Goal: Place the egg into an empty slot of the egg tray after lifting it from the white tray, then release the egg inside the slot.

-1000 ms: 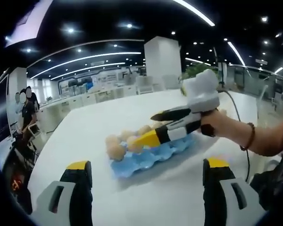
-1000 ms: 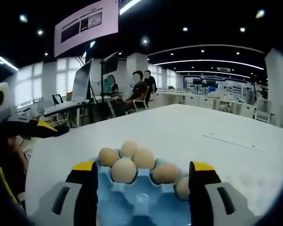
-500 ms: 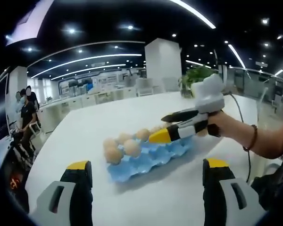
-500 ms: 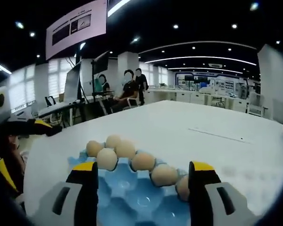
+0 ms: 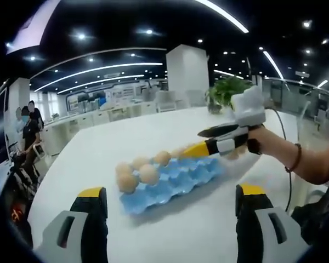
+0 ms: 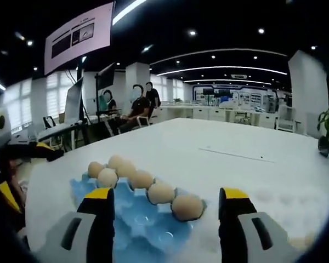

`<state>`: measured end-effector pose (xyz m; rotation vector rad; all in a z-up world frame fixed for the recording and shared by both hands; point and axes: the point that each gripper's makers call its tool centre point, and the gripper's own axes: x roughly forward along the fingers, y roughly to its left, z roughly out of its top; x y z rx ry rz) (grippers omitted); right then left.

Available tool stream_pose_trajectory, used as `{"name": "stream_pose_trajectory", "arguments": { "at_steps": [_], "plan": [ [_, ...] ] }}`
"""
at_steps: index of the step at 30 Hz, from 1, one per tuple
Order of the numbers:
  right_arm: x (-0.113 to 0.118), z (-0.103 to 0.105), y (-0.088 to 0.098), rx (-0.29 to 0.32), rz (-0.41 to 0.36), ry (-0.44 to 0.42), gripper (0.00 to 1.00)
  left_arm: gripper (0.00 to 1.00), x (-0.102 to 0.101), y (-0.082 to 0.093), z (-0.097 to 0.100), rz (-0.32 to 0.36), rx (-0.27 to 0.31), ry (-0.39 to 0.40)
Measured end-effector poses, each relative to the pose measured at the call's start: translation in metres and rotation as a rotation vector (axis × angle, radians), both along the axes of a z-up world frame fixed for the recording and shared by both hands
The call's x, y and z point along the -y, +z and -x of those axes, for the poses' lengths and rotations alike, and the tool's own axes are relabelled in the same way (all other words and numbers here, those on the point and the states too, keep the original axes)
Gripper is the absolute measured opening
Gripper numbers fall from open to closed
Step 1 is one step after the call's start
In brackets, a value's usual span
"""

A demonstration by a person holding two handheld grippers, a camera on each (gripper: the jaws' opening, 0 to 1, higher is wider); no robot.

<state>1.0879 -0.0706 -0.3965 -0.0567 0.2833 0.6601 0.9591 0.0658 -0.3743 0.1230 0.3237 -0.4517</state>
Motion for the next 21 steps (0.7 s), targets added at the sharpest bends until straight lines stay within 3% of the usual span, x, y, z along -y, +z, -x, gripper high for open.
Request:
{"name": "stream_pose_trajectory", "arguments": {
  "at_steps": [21],
  "plan": [
    [0.074,-0.005,-0.005,-0.019,0.001,-0.142,0.79,0.99,0.010,0.000,-0.002,-0.014,-0.008,-0.019]
  ]
}}
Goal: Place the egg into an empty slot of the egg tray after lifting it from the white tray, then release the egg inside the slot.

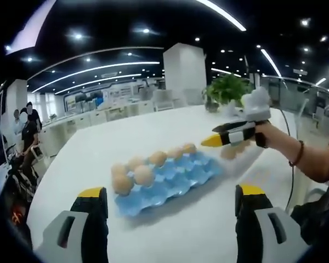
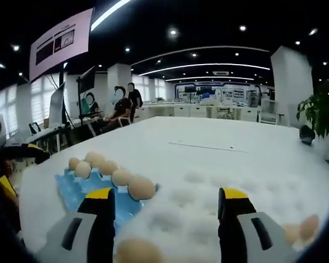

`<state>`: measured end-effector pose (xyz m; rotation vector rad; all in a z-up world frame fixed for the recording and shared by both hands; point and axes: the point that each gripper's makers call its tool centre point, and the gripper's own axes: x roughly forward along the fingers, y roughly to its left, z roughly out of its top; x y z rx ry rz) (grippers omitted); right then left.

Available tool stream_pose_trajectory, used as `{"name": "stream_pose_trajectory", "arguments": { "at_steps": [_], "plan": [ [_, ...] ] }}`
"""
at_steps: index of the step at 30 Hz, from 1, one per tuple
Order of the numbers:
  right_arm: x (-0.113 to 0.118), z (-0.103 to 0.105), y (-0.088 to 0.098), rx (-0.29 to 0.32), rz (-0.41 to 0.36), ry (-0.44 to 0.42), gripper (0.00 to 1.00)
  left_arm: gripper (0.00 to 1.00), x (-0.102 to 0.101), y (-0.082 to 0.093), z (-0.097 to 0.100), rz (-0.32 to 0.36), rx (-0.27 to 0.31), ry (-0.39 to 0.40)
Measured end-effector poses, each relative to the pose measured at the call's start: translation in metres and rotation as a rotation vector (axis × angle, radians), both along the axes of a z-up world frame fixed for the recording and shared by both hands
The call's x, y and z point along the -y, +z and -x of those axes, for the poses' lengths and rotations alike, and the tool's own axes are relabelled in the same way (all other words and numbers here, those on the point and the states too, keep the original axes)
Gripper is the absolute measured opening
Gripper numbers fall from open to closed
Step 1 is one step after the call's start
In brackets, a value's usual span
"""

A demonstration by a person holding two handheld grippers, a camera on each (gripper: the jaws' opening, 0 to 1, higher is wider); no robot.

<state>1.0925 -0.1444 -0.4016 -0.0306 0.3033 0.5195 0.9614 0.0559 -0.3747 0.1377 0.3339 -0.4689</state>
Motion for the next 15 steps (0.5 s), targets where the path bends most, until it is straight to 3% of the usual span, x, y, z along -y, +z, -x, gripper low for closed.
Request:
{"name": "stream_pose_trajectory", "arguments": {
  "at_steps": [15],
  "plan": [
    [0.047,-0.002,-0.004,-0.008,-0.002,-0.098,0.79,0.98,0.007,0.000,-0.001,0.004,-0.002,-0.020]
  ]
}}
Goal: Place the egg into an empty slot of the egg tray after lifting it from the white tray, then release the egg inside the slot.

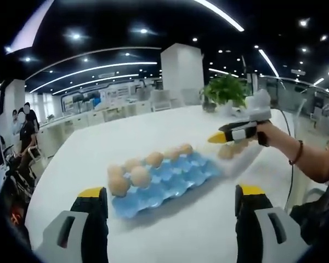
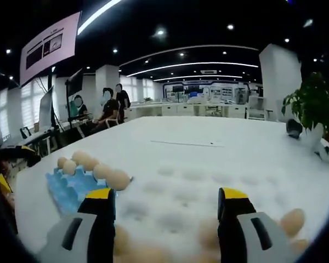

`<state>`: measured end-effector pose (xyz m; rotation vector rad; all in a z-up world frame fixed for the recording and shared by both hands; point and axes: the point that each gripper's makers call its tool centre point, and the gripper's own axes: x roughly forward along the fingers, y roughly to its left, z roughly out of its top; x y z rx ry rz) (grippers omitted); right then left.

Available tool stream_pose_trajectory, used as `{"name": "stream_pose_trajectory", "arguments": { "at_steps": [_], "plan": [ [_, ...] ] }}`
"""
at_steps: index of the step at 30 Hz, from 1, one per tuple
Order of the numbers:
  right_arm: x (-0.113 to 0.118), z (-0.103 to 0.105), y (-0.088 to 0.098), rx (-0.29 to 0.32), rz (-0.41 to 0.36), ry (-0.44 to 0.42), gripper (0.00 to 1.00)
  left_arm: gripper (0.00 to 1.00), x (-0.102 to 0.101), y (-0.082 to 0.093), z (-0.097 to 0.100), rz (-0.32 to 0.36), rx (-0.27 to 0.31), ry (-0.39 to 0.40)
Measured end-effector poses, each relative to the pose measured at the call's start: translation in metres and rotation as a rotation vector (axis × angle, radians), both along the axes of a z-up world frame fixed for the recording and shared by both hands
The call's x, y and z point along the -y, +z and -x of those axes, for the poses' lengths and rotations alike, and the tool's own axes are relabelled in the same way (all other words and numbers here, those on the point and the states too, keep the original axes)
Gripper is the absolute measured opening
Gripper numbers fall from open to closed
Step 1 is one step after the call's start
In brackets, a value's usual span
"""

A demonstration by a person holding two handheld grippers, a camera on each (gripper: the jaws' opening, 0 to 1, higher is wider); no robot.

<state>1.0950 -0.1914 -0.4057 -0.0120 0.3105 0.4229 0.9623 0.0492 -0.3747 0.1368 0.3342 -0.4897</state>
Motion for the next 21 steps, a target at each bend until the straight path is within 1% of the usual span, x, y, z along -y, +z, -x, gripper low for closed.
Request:
{"name": "stream_pose_trajectory", "arguments": {
  "at_steps": [10,12,15,17,19,20,21],
  "plan": [
    [0.026,0.009,-0.008,-0.014,-0.010,-0.046,0.76,0.98,0.001,-0.002,-0.001,0.002,-0.003,-0.001],
    [0.030,0.010,-0.007,-0.008,-0.017,-0.050,0.72,0.98,0.002,-0.001,-0.001,0.004,-0.001,-0.005],
    [0.032,0.011,-0.004,0.005,-0.012,-0.068,0.71,0.98,0.004,-0.002,-0.001,0.006,-0.001,-0.007],
    [0.039,0.012,-0.005,0.014,0.038,-0.106,0.68,0.98,0.004,-0.003,-0.002,0.004,-0.003,-0.007],
    [0.042,0.013,-0.006,0.024,0.063,-0.142,0.63,0.98,0.005,-0.004,-0.002,0.003,-0.004,-0.009],
    [0.044,0.013,-0.006,0.029,0.065,-0.149,0.61,0.98,0.005,-0.004,-0.002,0.003,-0.005,-0.010],
    [0.046,0.014,-0.005,0.033,0.042,-0.168,0.58,0.98,0.006,-0.004,-0.002,0.003,-0.005,-0.010]
  ]
}}
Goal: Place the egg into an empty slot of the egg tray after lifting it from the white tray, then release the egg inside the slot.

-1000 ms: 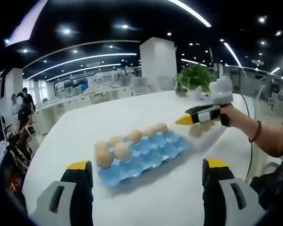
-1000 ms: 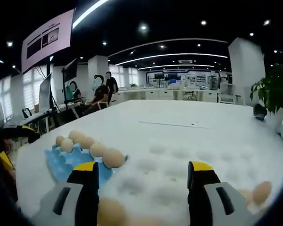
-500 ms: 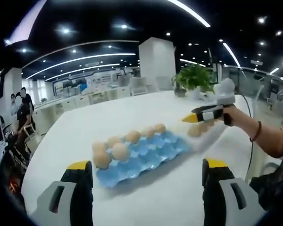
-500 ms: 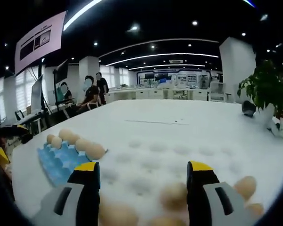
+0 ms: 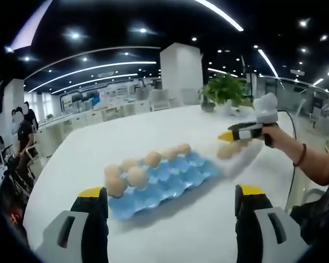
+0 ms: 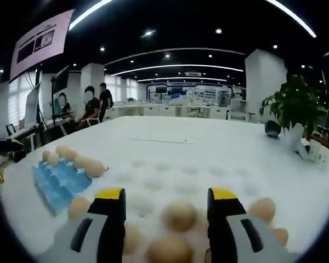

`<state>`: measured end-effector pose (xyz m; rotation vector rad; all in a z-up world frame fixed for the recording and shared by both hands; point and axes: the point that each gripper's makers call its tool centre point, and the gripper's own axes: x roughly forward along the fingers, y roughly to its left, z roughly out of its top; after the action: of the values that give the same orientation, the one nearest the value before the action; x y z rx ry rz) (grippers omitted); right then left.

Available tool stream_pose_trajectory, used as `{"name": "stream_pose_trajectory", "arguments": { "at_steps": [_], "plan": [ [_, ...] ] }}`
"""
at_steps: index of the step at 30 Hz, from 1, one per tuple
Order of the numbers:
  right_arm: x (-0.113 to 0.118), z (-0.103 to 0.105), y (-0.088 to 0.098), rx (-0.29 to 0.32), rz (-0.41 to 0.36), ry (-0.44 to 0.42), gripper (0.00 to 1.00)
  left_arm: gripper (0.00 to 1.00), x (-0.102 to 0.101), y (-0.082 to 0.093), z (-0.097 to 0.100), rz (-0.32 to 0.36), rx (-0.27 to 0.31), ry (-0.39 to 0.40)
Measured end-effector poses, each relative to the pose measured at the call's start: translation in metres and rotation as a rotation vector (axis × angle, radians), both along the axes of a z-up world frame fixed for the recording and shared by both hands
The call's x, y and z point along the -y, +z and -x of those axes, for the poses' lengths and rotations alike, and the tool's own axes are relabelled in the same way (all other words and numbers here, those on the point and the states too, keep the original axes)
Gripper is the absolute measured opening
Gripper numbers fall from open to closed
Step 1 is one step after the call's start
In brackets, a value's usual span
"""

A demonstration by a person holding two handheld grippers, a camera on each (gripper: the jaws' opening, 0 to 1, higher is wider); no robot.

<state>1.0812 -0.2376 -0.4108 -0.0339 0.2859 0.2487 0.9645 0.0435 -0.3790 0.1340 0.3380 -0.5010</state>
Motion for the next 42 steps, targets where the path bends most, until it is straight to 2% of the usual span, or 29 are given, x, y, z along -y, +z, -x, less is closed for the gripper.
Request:
{"name": "stream_pose_trajectory", "arguments": {
  "at_steps": [6,7,8,11,14,23,32,35,36,42],
  "plan": [
    [0.010,0.000,-0.011,-0.034,-0.029,-0.068,0.37,0.98,0.000,0.002,0.000,0.009,0.005,-0.003],
    [0.013,0.001,-0.017,-0.056,-0.039,-0.086,0.34,0.98,0.001,0.004,0.000,0.022,0.013,-0.006],
    [0.014,0.001,-0.017,-0.051,-0.012,-0.090,0.32,0.98,0.001,0.006,0.000,0.029,0.016,-0.009],
    [0.012,0.000,-0.019,-0.055,0.016,-0.113,0.32,0.98,0.001,0.009,0.000,0.042,0.026,-0.010],
    [0.015,-0.001,-0.019,-0.050,-0.001,-0.160,0.30,0.98,0.000,0.007,0.000,0.033,0.022,-0.005],
    [0.017,-0.002,-0.021,-0.087,0.033,-0.177,0.29,0.98,-0.001,0.004,0.000,0.031,0.016,-0.005],
    [0.018,-0.002,-0.021,-0.095,0.025,-0.185,0.27,0.98,-0.003,0.003,-0.001,0.026,0.014,-0.001],
    [0.019,-0.001,-0.021,-0.085,0.006,-0.193,0.26,0.98,-0.004,0.003,0.000,0.027,0.014,-0.001],
    [0.020,-0.002,-0.020,-0.089,-0.027,-0.208,0.26,0.98,-0.004,0.002,0.000,0.027,0.014,-0.002],
    [0.020,-0.002,-0.018,-0.078,-0.026,-0.228,0.26,0.97,-0.013,-0.001,0.002,0.014,0.000,0.020]
  ]
}}
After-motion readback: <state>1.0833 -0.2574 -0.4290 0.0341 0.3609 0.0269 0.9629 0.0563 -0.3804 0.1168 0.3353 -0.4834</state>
